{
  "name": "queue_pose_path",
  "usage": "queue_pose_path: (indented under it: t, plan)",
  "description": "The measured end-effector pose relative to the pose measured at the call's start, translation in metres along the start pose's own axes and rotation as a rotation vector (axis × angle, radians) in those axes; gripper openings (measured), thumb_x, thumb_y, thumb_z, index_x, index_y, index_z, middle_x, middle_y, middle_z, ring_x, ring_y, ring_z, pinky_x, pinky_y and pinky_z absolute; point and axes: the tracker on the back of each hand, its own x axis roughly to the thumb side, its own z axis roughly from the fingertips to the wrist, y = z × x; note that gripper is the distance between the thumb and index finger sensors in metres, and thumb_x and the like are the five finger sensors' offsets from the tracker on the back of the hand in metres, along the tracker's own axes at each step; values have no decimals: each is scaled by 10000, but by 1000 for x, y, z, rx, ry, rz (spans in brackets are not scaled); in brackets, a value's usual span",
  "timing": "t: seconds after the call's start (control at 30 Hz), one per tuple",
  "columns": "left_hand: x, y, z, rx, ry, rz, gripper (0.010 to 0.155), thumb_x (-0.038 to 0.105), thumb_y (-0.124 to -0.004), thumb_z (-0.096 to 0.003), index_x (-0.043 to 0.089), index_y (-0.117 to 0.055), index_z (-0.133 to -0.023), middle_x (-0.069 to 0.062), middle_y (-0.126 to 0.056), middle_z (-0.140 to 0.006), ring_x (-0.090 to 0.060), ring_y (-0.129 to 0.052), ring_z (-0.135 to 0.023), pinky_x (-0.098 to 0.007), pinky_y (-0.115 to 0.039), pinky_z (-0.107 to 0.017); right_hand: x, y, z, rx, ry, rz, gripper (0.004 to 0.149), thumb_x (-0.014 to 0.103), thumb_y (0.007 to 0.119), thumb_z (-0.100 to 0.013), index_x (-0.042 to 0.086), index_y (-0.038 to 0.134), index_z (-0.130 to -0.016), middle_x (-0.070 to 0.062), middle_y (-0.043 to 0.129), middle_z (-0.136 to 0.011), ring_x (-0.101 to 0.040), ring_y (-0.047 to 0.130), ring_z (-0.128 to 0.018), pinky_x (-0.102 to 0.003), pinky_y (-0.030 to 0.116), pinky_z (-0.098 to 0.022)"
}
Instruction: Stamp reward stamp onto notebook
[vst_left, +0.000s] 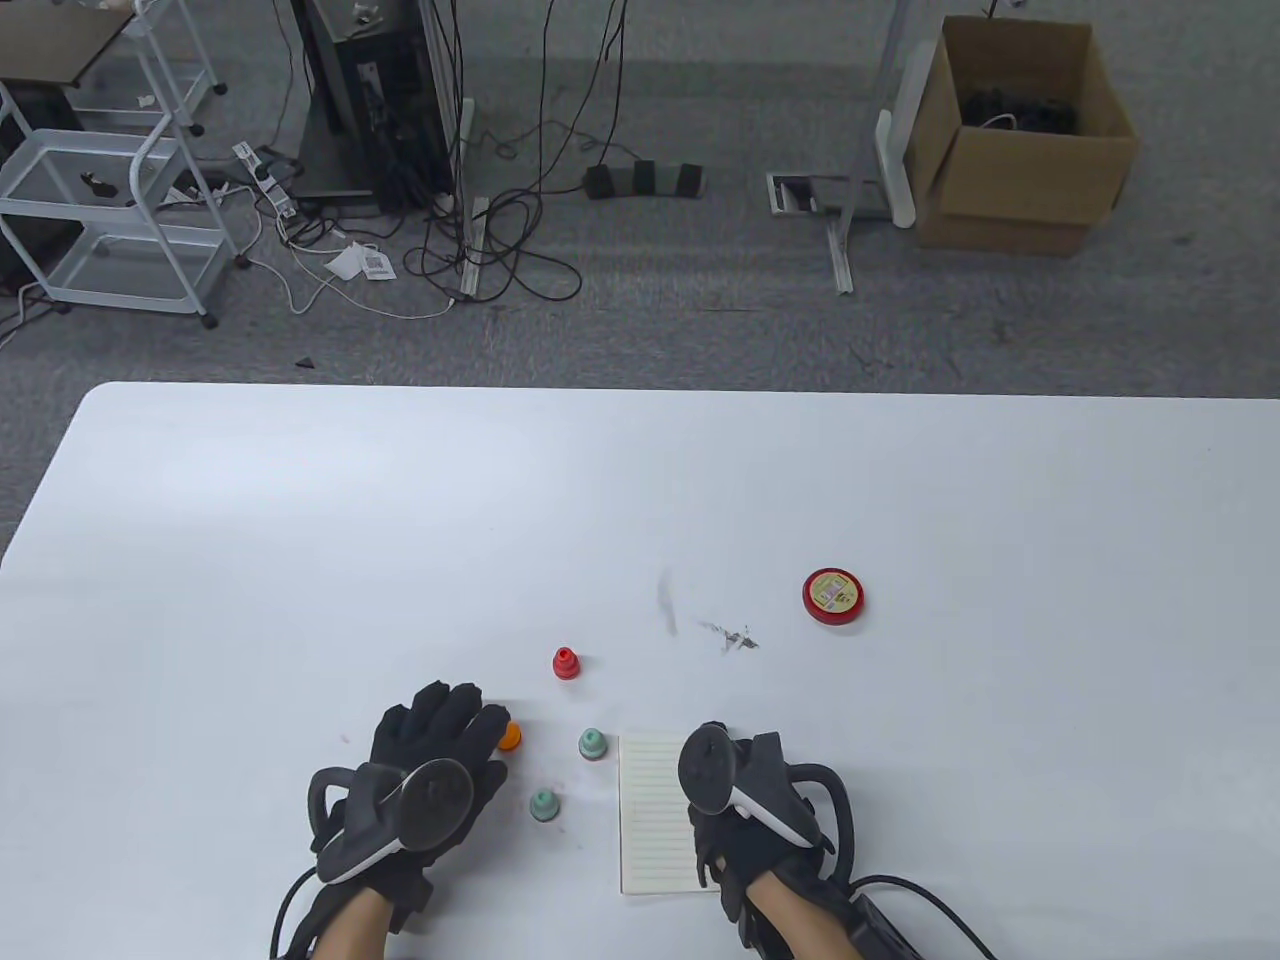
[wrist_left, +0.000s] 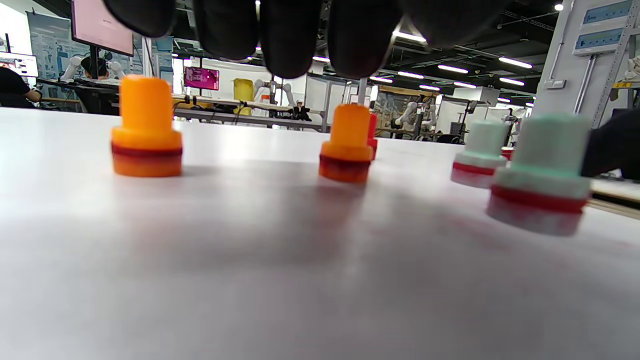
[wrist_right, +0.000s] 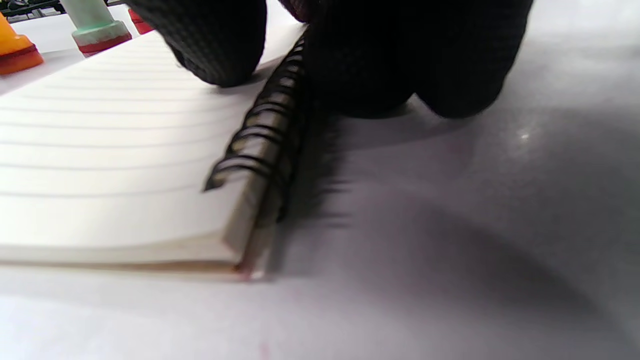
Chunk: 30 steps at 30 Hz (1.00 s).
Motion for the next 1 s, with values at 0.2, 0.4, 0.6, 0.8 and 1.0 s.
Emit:
queue_pose_path:
  t: [0.2,0.4,0.6,0.8,1.0]
  plan:
    - [-1,1,-1,-7,6,2,604,561,-666,-495,375,-687,-1070,-10,-639,-1209,-350,-605,-1137,-610,-567,-830,0,1,0,-7,-10,-8,762,321,790,-462,90,419,-1086,-241,607,-944,-247,913,-471,-390,834,-392]
    - [0,0,-1,-12,3,-2,603,561,-666,-496,376,-688,-1069,-3,-639,-1210,-349,-609,-1137,-612,-567,-831,0,1,1,-11,-14,-4,751,319,786,-465,102,427,-1087,-232,603,-953,-249,907,-480,-395,829,-399]
    - [1,0,-1,-20,3,-6,602,559,-666,-495,373,-691,-1067,-7,-644,-1207,-350,-617,-1133,-612,-573,-826,-1,0,2,-23,-8,-6,748,333,793,-463,114,441,-1086,-219,617,-955,-241,916,-478,-390,838,-392]
    - [-2,7,2,13,17,12,612,557,-667,-495,370,-672,-1078,-12,-632,-1211,-355,-605,-1135,-613,-566,-828,-46,-46,21,-235,-58,-359,725,419,742,-484,98,487,-1082,-230,638,-1013,-409,891,-632,-493,799,-465]
    - [-4,14,7,49,24,12,614,555,-669,-494,365,-671,-1078,-13,-633,-1209,-357,-604,-1133,-613,-569,-825,-70,-82,9,-302,-58,-320,716,427,757,-481,121,520,-1084,-219,595,-1060,-524,756,-802,-597,695,-575]
